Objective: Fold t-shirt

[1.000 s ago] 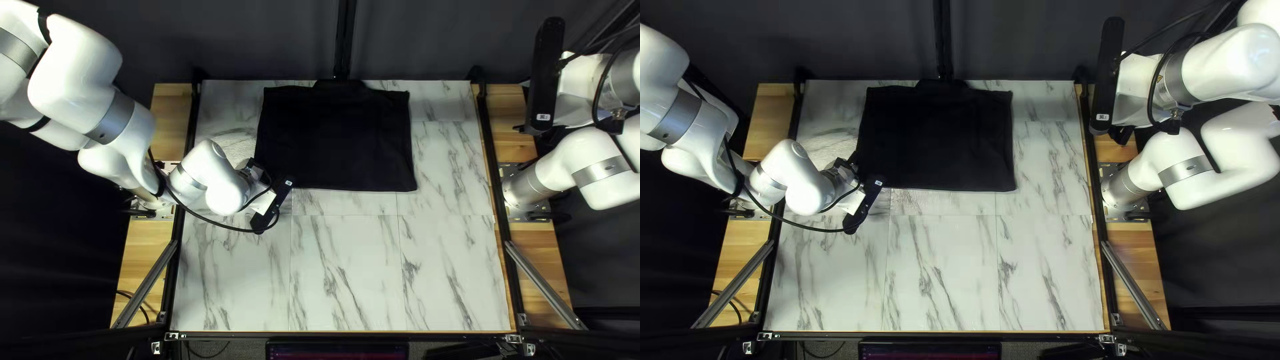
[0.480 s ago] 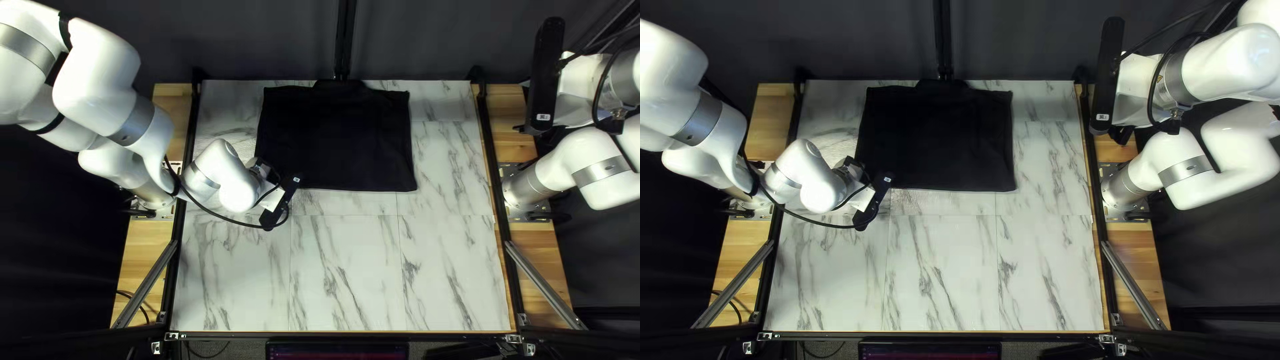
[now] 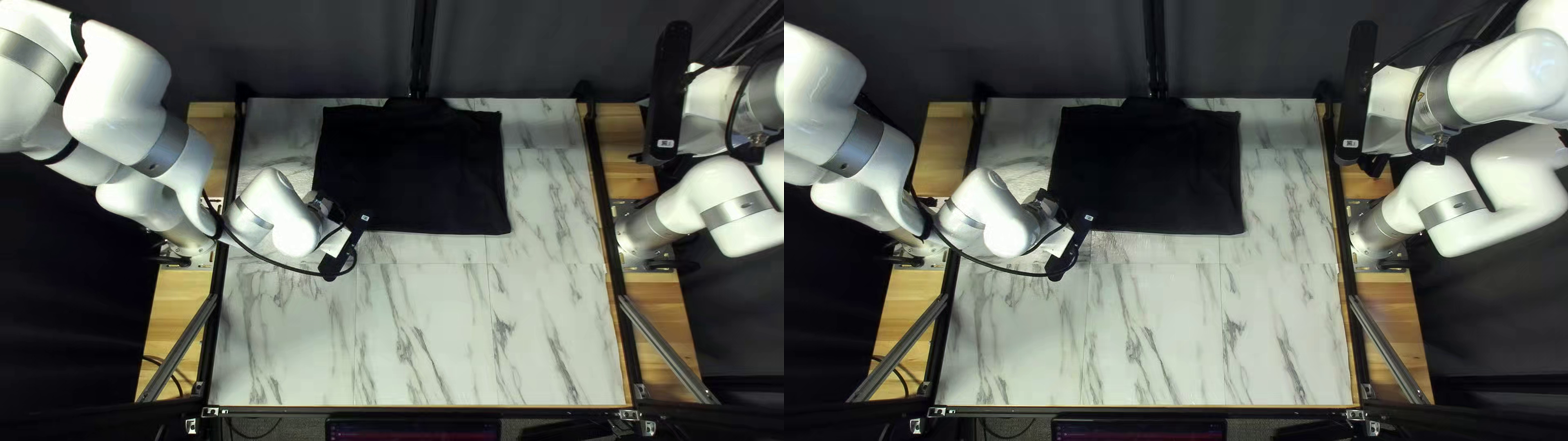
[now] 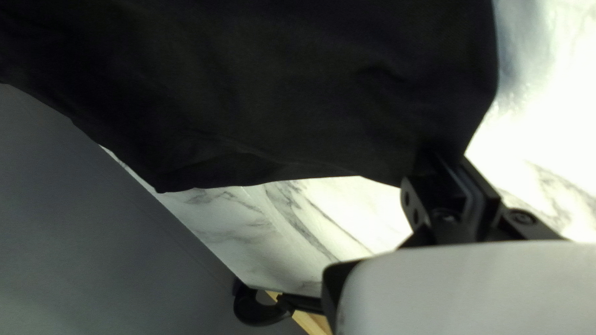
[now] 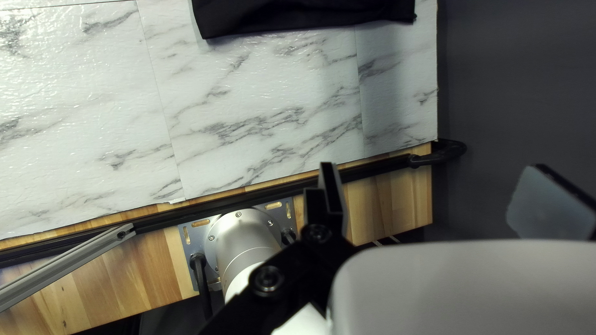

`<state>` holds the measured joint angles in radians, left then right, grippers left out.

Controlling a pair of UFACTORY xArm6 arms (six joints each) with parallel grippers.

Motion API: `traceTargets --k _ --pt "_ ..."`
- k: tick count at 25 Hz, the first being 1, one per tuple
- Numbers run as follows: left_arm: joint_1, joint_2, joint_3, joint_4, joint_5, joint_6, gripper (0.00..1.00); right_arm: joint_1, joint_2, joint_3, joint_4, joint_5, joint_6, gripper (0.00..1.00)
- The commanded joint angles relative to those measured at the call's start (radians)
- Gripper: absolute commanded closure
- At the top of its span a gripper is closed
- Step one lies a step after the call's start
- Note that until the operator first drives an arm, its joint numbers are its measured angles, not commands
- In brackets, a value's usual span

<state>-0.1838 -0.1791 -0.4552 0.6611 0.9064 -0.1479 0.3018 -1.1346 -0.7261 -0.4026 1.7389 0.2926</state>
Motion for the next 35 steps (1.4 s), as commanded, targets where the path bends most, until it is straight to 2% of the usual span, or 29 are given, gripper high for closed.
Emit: traceTargets --k 1,8,13,25,35 --pt "0.024 0.001 -0.028 0.017 0.002 0.042 1.0 0.0 0.0 0.0 0.0 0.0 0.0 0.0" --pt "0.074 -0.003 -0.075 0.07 -0.027 0.125 1.0 0.0 0.0 0.0 0.0 0.0 0.0 0.0" --pt "0.086 0.023 -0.149 0.104 -0.048 0.18 1.0 0.0 0.0 0.0 0.0 0.0 0.0 0.0" --pt "0.083 0.025 -0.153 0.103 -0.051 0.173 1.0 0.0 0.0 0.0 0.0 0.0 0.0 0.0" --pt "0.084 0.177 -0.343 0.209 -0.094 0.182 1.0 0.0 0.0 0.0 0.0 0.0 0.0 0.0"
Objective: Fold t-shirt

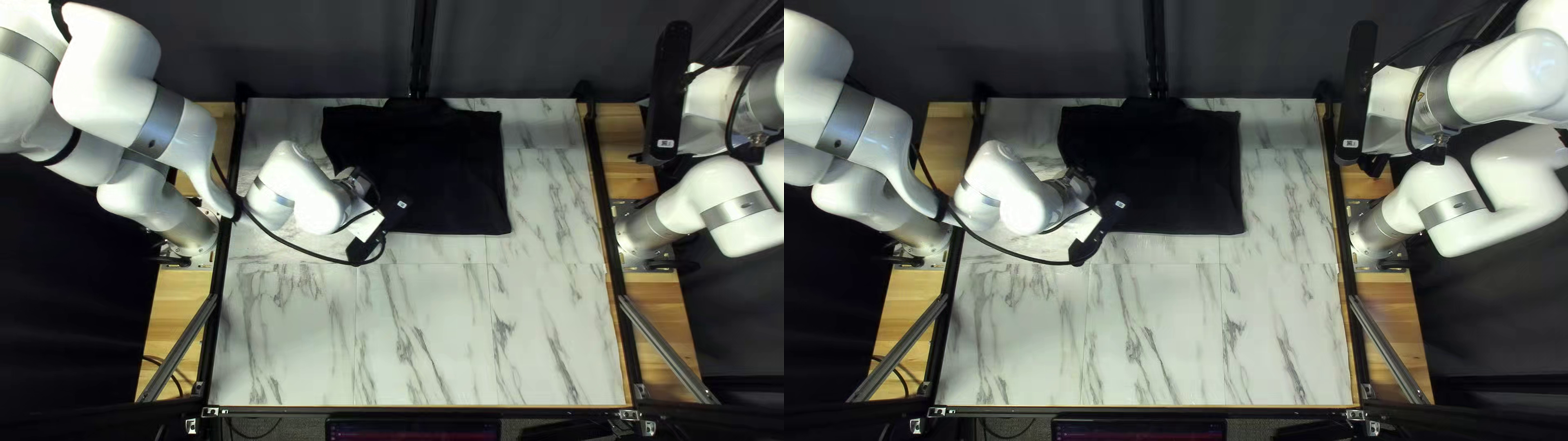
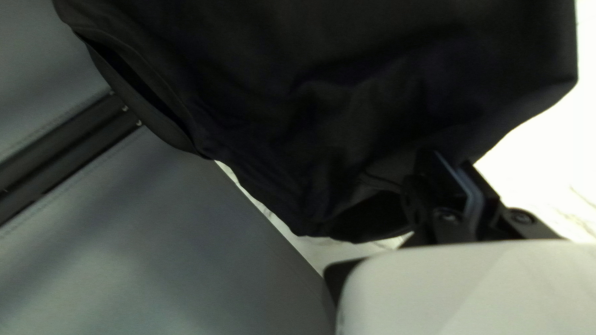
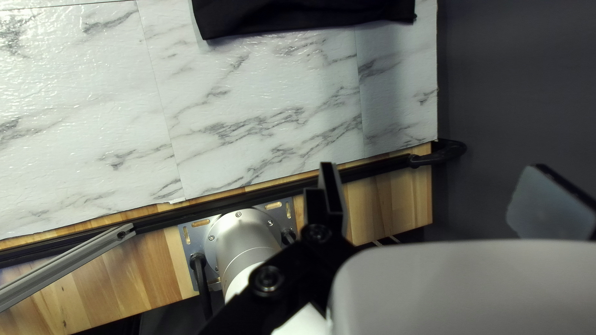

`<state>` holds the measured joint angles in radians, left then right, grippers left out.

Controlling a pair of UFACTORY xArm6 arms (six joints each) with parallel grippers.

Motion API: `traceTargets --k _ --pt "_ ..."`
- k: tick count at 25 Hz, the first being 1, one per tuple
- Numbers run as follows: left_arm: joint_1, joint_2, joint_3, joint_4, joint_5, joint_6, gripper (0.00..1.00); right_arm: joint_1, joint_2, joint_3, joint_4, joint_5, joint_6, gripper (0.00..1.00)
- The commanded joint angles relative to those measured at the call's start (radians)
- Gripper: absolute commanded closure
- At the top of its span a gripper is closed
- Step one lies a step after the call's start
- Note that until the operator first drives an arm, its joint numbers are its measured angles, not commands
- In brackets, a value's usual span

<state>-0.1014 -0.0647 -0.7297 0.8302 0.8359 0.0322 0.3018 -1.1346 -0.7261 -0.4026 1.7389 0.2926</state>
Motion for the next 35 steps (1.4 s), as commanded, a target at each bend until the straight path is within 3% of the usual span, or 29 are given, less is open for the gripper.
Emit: traceTargets --k 1,7,17,35 --pt "0.005 0.084 -0.09 0.048 -0.032 0.005 1.0 0.0 0.0 0.0 0.0 0.0 0.0 0.0" --pt "0.035 0.2 -0.205 0.084 -0.075 0.036 1.0 0.0 0.0 0.0 0.0 0.0 0.0 0.0" --pt "0.035 0.2 -0.205 0.084 -0.075 0.036 1.0 0.0 0.0 0.0 0.0 0.0 0.0 0.0" --pt "-0.193 0.073 -0.057 0.06 0.075 -0.15 1.0 0.0 0.0 0.0 0.0 0.0 0.0 0.0"
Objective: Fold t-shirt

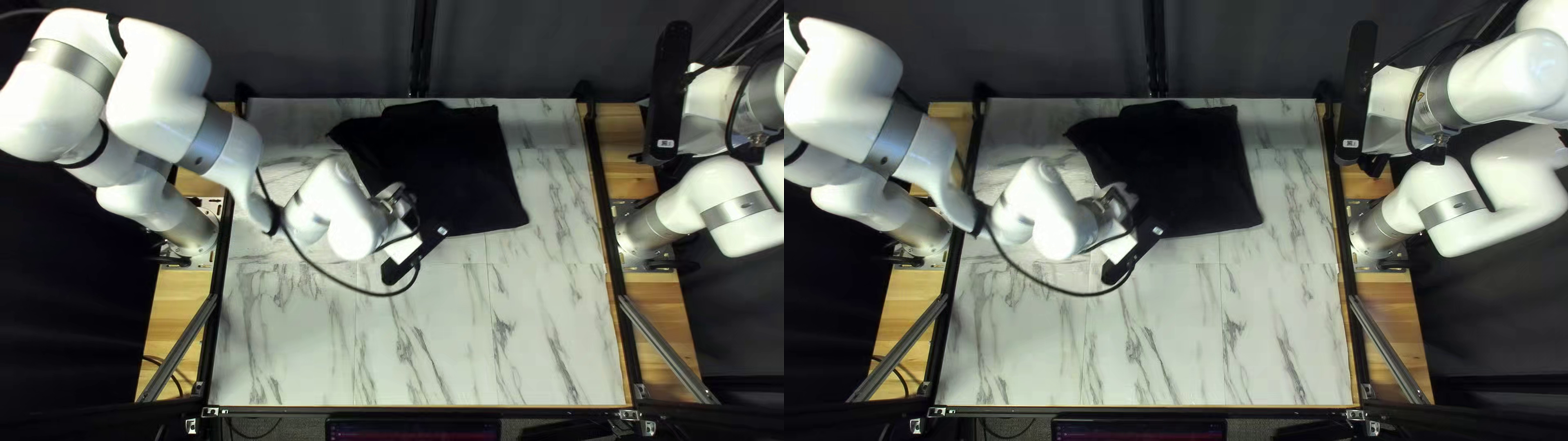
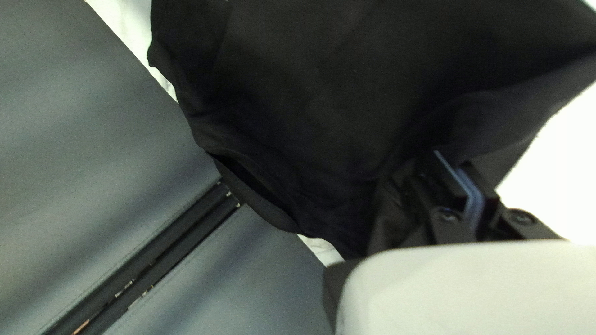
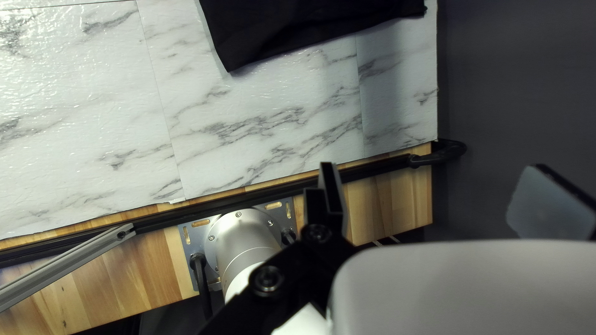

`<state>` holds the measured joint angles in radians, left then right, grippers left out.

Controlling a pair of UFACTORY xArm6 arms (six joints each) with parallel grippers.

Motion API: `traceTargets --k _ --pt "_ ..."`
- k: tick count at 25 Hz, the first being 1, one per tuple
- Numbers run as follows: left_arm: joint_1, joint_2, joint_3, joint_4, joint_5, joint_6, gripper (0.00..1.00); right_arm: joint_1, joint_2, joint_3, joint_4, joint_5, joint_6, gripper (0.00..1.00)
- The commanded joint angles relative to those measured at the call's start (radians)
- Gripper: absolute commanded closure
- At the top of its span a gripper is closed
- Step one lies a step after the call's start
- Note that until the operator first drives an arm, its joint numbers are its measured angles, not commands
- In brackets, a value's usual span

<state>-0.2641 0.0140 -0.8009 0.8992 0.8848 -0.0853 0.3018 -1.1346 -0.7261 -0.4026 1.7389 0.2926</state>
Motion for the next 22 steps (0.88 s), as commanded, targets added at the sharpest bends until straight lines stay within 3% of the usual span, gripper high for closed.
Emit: traceTargets --k 1,22 --pt "-0.045 -0.006 0.015 -0.016 0.036 -0.042 1.0 0.0 0.0 0.0 0.0 0.0 0.0 0.0" --pt "-0.302 0.048 -0.021 -0.149 0.18 -0.197 1.0 0.0 0.0 0.0 0.0 0.0 0.0 0.0"
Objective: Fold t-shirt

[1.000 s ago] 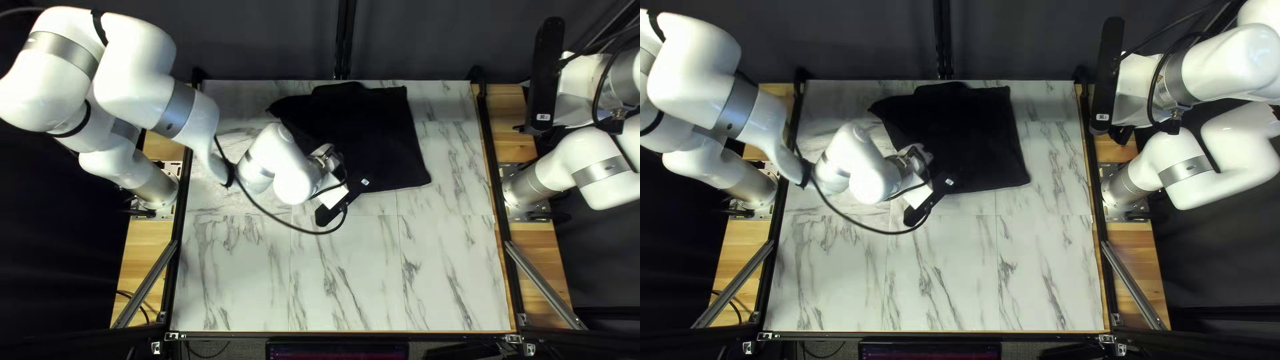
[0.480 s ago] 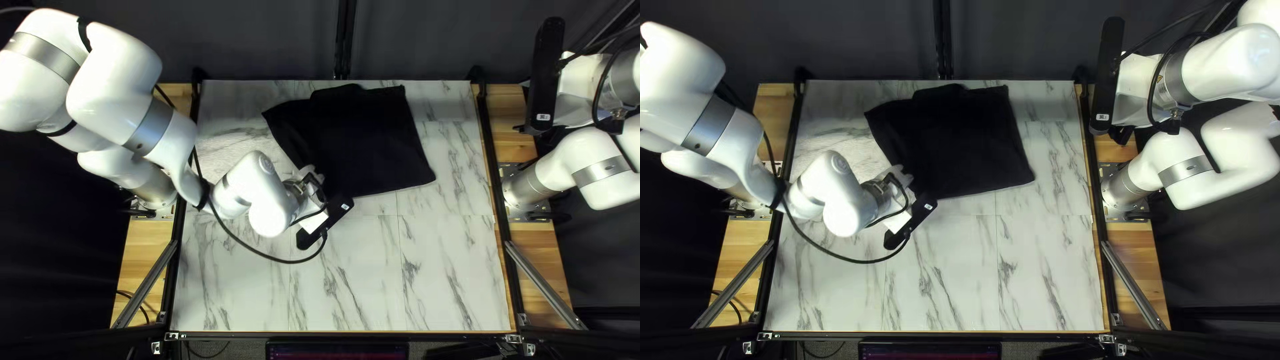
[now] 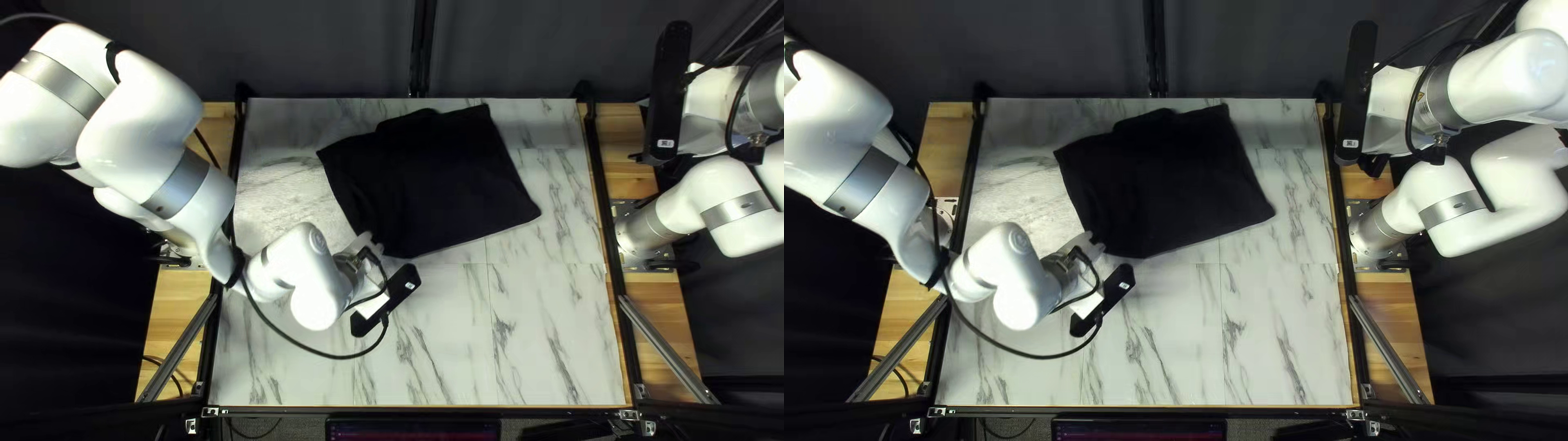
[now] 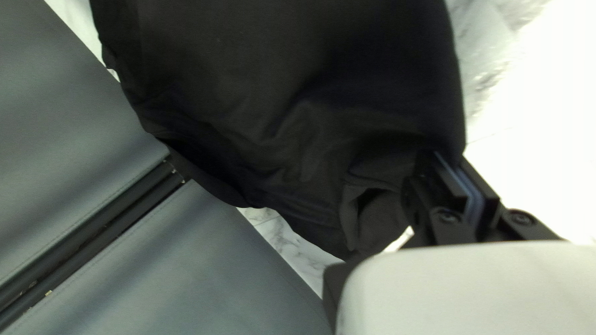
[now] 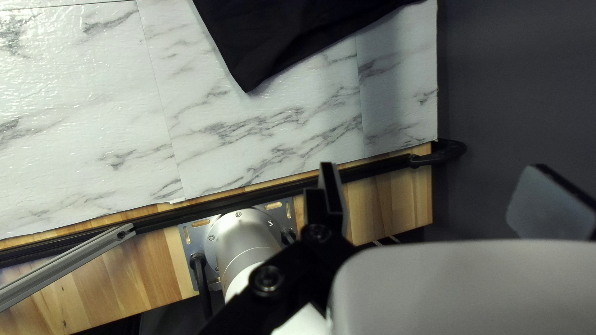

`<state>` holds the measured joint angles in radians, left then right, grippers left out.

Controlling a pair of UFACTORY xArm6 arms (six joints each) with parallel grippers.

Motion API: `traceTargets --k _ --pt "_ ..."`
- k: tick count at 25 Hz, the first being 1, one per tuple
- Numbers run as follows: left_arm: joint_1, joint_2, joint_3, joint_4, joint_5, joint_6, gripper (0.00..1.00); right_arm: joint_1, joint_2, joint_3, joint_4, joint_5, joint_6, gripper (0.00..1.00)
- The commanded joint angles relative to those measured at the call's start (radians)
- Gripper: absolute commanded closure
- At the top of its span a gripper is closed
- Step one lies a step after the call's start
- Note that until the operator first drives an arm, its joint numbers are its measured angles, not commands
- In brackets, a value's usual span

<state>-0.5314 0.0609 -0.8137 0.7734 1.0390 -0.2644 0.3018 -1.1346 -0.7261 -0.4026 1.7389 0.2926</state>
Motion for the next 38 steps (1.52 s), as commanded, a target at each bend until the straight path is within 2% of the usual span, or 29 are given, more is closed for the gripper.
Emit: traceTargets --k 1,10,26,30,38 --pt "-0.05 -0.003 -0.011 -0.032 0.038 -0.022 1.0 0.0 0.0 0.0 0.0 0.0 0.0 0.0" --pt "-0.157 -0.008 -0.047 -0.106 0.126 -0.053 1.0 0.0 0.0 0.0 0.0 0.0 0.0 0.0" --pt "-0.388 0.081 -0.212 -0.246 0.33 -0.192 1.0 0.0 0.0 0.0 0.0 0.0 0.0 0.0" --pt "-0.367 0.074 -0.223 -0.231 0.348 -0.166 1.0 0.0 0.0 0.0 0.0 0.0 0.0 0.0" --pt "-0.207 0.025 -0.207 -0.106 0.281 -0.001 1.0 0.0 0.0 0.0 0.0 0.0 0.0 0.0"
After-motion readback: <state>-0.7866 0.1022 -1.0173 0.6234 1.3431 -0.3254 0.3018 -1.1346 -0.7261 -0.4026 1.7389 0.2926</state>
